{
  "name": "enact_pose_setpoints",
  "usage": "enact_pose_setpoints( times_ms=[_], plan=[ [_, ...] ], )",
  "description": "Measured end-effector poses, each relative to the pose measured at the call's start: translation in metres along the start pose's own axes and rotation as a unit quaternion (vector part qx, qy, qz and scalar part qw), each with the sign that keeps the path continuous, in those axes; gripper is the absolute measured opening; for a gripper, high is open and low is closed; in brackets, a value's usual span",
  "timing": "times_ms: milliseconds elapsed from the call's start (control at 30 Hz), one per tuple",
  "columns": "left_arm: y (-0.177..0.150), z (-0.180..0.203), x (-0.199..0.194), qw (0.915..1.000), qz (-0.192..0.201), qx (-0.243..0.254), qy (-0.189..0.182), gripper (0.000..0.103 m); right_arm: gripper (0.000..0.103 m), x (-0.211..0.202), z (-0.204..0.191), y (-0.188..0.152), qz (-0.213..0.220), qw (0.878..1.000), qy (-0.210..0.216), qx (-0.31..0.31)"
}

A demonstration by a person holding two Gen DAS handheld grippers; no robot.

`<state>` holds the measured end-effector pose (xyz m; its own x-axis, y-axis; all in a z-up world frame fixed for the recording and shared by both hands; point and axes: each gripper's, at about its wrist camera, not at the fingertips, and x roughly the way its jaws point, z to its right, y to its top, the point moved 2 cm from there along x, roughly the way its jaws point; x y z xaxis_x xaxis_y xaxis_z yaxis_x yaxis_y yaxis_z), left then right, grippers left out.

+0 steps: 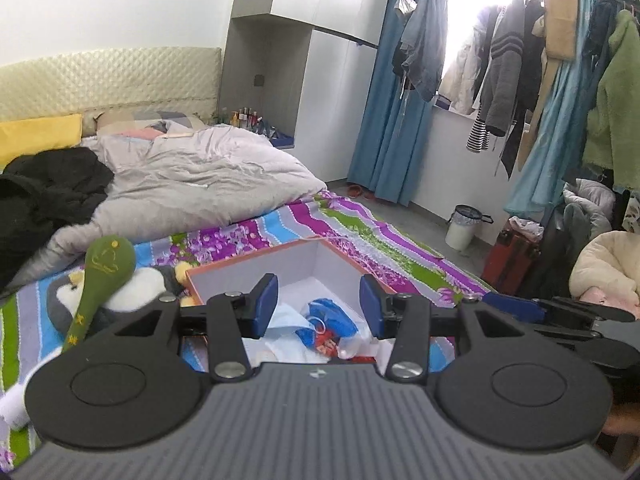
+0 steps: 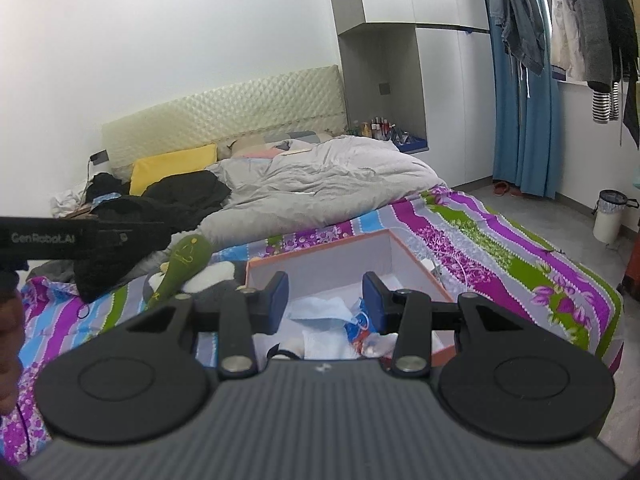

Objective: Organize soft objects

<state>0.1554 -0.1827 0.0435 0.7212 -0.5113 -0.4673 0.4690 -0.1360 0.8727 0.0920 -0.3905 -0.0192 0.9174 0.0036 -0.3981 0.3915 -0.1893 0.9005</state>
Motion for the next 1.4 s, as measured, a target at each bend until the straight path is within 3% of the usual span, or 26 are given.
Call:
enact_pose_setpoints(
  times_ms=[400, 833, 1400],
  plan=[
    [-0.051, 0.000, 0.001, 0.9992, -0.033, -0.023, -0.008, 0.051, 0.044, -0.005, -0.004, -0.032, -0.019, 1.000, -0.010, 0.006],
    [-0.081, -0.011, 0.002, 0.9977, -0.055, -0.038, 0.010, 0.051, 0.044, -0.004, -0.014, -0.060, -0.036, 0.999, -0.027, 0.002],
    [-0.084, -0.015, 0.002, 0.9971, -0.059, -0.045, 0.017, 0.051, 0.044, -0.003, -0.013, -0.062, -0.036, 0.999, -0.041, -0.003]
  ],
)
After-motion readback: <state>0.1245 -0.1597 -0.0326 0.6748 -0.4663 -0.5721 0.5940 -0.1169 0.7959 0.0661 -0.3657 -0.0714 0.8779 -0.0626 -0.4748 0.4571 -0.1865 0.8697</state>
